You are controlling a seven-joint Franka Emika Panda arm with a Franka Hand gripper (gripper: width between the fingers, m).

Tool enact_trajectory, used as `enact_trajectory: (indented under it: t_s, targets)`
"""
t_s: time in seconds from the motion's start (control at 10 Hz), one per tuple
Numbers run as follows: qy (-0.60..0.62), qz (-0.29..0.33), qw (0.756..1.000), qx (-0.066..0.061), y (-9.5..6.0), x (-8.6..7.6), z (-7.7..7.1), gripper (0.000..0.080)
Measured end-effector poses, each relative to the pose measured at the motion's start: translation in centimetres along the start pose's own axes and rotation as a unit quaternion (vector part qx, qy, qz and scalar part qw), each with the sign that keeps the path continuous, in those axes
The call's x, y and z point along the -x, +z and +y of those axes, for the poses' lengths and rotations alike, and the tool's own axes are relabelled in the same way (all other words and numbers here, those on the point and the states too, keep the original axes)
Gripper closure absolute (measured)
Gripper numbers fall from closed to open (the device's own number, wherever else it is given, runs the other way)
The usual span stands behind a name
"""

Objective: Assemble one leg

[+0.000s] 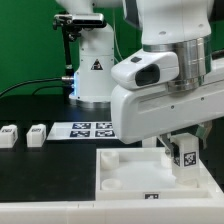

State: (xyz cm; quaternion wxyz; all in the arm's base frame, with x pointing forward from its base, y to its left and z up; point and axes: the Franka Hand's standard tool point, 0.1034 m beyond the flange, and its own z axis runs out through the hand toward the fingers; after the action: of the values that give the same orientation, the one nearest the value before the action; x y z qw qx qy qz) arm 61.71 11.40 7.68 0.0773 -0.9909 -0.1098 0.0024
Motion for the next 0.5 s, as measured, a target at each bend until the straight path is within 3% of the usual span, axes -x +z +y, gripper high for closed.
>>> enact_trajectory:
  t_s: [0.3,0.5]
  targets:
    - [0.100,0.001,0.995,-0.008,0.02,0.04,0.43,0.0505]
    - [0.285,0.001,0.958,-0.004,0.19,0.00,0.06,0.0505]
